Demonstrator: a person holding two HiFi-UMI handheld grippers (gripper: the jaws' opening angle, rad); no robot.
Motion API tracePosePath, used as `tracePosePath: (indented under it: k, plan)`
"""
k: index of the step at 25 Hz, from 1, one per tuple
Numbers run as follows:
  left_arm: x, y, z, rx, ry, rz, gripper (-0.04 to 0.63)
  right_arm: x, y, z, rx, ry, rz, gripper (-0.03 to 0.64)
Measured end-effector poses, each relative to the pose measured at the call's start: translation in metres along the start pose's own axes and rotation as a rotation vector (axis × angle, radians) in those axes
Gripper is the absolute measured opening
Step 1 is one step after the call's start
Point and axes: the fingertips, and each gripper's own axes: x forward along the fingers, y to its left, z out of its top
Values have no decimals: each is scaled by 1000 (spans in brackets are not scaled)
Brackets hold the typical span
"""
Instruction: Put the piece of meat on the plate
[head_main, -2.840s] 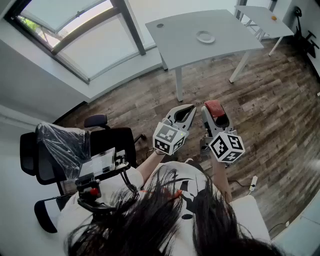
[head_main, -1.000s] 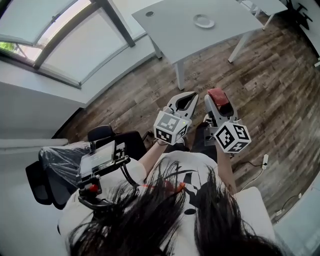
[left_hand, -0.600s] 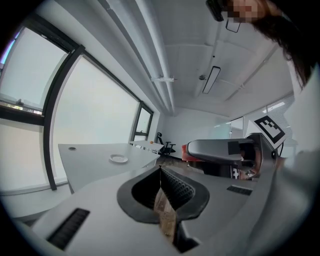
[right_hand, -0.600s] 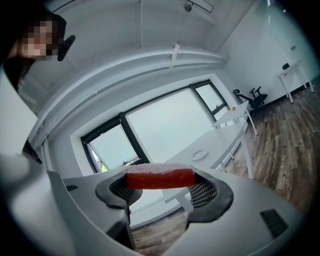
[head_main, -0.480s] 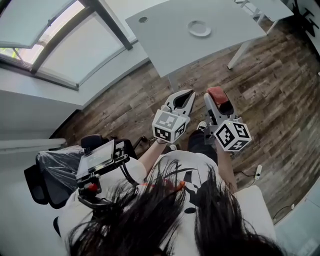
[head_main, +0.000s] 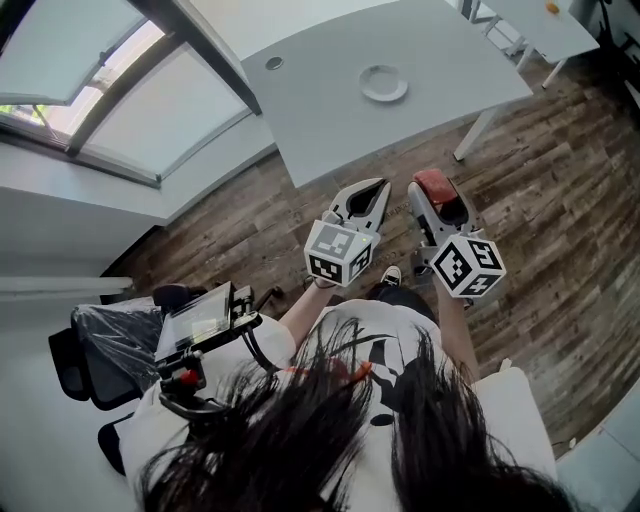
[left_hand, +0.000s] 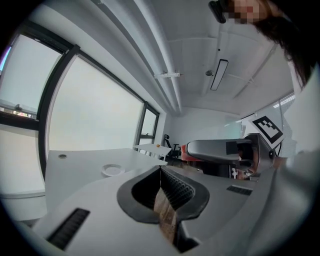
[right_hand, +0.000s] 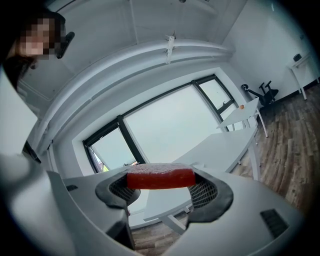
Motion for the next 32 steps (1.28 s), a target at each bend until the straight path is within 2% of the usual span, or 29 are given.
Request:
tracePosePath:
  k: [6,11,17,22,27,32]
  plan:
    - [26,-1,1,10,19,34,6,18,-30,11,24,19,24,313]
    - [38,11,-1,-1,35,63,6,35,-39,10,46,41,48,313]
    - [62,37,-1,-11,57,67,6,60,-51,12,73,46,36,313]
    - [107,60,10,-7,55,26,6,87,-79,33,75,13,-12,313]
    - [172,97,22,-2,78,-31,6,139,-119,56,79,1,-78,313]
    - [187,115,25,13,86,-33,6,161,-128,61,48,-10,-79,313]
